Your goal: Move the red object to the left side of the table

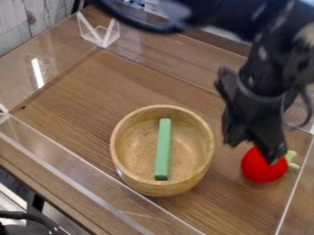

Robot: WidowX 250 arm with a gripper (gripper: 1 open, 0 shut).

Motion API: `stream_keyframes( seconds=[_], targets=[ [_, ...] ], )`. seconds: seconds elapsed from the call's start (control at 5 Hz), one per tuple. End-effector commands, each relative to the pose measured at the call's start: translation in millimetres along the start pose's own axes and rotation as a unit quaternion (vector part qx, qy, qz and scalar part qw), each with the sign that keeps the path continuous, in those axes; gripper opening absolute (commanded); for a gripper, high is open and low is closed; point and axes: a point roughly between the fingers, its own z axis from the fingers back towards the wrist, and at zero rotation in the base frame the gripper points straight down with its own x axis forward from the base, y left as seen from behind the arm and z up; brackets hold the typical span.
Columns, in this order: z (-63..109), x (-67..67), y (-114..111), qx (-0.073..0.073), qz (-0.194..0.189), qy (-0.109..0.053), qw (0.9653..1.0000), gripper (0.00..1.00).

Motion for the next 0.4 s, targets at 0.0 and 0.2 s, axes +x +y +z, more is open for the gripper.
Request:
stream_keyframes(
  seconds=[0.0, 0.2],
  targets=[
    [24.7, 8.6, 22.2, 0.017, 0.040, -0.026, 0.9987, 0.00],
    [11.2, 9.2, 12.7, 0.019, 0.055, -0.021, 0.9981, 1.00]
  ],
)
